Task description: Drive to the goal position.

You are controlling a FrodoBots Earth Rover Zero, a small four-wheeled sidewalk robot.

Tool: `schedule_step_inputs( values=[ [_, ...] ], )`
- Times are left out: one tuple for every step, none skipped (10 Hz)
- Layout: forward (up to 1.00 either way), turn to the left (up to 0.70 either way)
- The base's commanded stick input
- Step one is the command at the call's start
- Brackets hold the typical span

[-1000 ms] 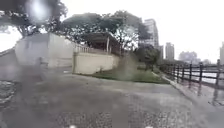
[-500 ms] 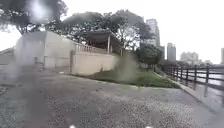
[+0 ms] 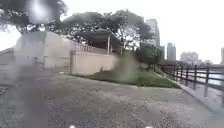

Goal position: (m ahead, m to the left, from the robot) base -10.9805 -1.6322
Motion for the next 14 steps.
schedule_step_inputs(
  values=[
    [-1.00, 0.00],
    [-0.41, 0.00],
    [0.00, 0.00],
    [0.00, 0.00],
    [0.00, 0.00],
    [0.00, 0.00],
    [0.00, -0.17],
    [0.00, -0.38],
    [0.00, -1.00],
    [0.00, -1.00],
    [0.00, -1.00],
    [0.00, -1.00],
    [0.00, -1.00],
    [0.00, -1.00]
  ],
)
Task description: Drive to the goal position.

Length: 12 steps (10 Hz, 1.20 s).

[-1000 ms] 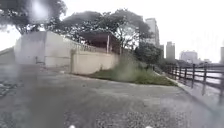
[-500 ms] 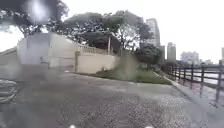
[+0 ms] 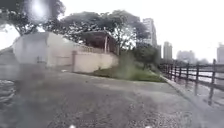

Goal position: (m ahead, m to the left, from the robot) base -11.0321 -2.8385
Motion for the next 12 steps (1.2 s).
schedule_step_inputs(
  values=[
    [0.00, -1.00],
    [0.00, -1.00],
    [0.00, -1.00],
    [0.00, -1.00],
    [0.00, -1.00],
    [0.00, -1.00],
    [0.00, -1.00],
    [0.00, -1.00],
    [0.00, -1.00],
    [0.00, -1.00],
    [0.00, -1.00],
    [0.00, -1.00]
  ],
)
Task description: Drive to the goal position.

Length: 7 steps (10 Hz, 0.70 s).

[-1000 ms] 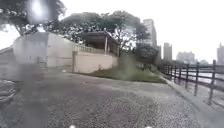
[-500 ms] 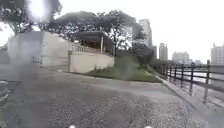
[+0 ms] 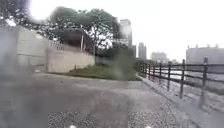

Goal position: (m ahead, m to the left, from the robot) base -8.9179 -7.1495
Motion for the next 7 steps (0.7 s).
schedule_step_inputs(
  values=[
    [0.00, -1.00],
    [0.00, -1.00],
    [0.00, -1.00],
    [0.00, -1.00],
    [0.00, -1.00],
    [0.00, -1.00],
    [0.00, -1.00]
  ],
)
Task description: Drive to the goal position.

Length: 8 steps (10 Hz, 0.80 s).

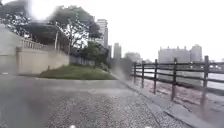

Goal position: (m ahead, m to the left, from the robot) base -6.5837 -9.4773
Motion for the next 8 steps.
schedule_step_inputs(
  values=[
    [0.00, -1.00],
    [0.00, -1.00],
    [0.00, -1.00],
    [0.00, -1.00],
    [0.00, -1.00],
    [0.00, -1.00],
    [0.00, -1.00],
    [0.00, -1.00]
  ],
)
